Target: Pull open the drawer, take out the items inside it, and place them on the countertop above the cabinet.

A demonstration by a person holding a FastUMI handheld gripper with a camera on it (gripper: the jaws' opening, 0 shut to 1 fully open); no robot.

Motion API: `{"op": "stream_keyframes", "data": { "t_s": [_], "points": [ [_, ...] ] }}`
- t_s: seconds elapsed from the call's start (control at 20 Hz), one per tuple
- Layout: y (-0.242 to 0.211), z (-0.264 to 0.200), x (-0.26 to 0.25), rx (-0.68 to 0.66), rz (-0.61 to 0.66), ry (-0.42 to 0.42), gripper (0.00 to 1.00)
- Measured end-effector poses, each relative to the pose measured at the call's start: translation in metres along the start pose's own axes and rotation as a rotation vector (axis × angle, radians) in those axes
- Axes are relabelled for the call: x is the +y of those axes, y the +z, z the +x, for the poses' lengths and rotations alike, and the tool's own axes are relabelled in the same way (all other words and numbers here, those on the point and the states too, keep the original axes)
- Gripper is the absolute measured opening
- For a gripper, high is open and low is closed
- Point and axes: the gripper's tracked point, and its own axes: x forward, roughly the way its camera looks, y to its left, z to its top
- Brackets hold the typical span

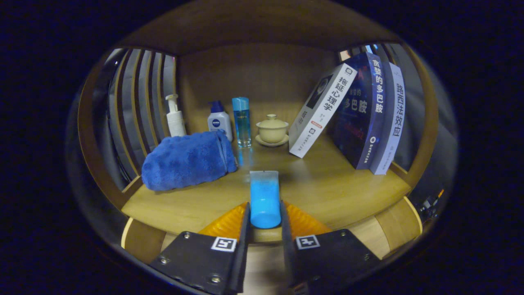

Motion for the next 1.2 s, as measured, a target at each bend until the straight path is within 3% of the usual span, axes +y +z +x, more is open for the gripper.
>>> {"op": "stream_keyframes", "data": {
  "t_s": [0.1,0.2,0.65,1.2],
  "points": [
    [0.0,-0.009,0.008,0.01,0.013,0.038,0.69],
    [-0.003,-0.016,-0.001,0.018,0.0,0.006,1.0],
    [-0.01,-0.077,-0.018,-0.02,-0.018,0.03,1.0],
    [-0.035,-0.206,-0.043,-0.229,-0.023,0.064,1.0]
  ]
}}
